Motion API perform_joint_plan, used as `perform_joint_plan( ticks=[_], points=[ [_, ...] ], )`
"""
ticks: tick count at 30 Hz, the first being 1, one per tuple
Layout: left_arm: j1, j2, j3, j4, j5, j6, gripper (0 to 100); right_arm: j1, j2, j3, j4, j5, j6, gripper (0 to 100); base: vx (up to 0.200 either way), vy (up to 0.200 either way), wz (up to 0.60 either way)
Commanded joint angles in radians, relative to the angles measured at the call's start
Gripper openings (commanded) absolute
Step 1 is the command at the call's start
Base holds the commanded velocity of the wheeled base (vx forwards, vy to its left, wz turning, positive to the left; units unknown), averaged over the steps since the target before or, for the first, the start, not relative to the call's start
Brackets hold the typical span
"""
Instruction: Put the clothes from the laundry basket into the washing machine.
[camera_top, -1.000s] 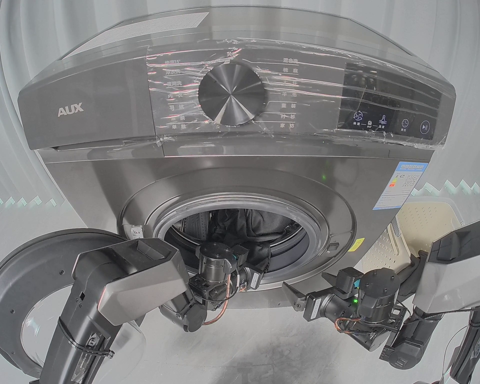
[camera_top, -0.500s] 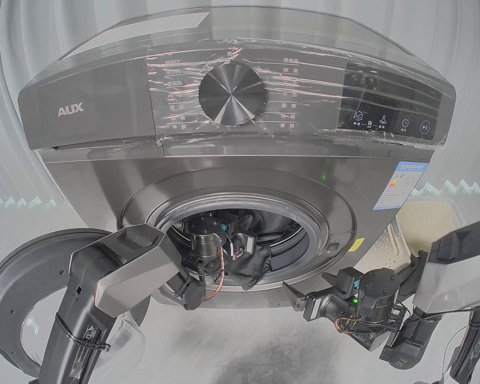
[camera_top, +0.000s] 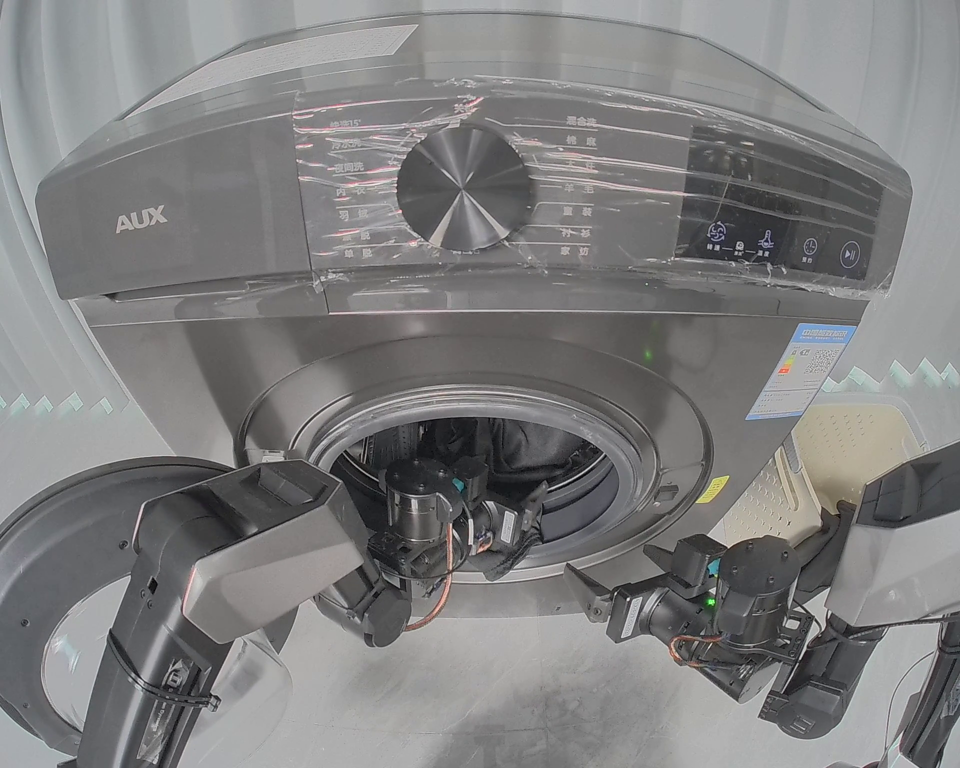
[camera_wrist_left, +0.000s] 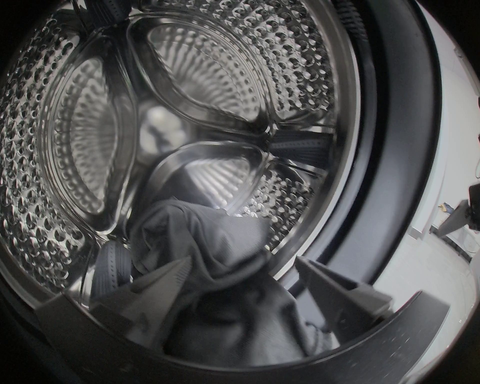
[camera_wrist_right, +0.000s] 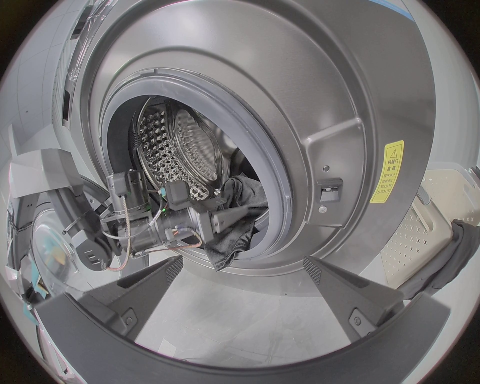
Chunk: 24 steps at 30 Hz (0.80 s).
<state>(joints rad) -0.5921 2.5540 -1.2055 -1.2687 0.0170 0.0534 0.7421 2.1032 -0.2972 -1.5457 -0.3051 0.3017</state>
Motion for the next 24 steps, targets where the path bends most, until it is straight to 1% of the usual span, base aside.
perform_joint_plan(
  ticks=[1,8,24],
  points=[
    [-0.035,-0.037,0.067,0.009,-0.022,-0.004,100,0.0,-0.002,0.0,-0.001,0.0,-0.001,100,0.0,0.0,0.0],
    [-0.041,0.0,0.08,0.011,-0.022,-0.003,100,0.0,-0.002,0.0,-0.001,0.0,-0.001,100,0.0,0.0,0.0],
    [-0.026,0.072,0.015,0.003,-0.017,0.006,100,0.0,0.0,0.0,-0.001,0.0,0.0,100,0.0,0.0,0.0]
  ],
)
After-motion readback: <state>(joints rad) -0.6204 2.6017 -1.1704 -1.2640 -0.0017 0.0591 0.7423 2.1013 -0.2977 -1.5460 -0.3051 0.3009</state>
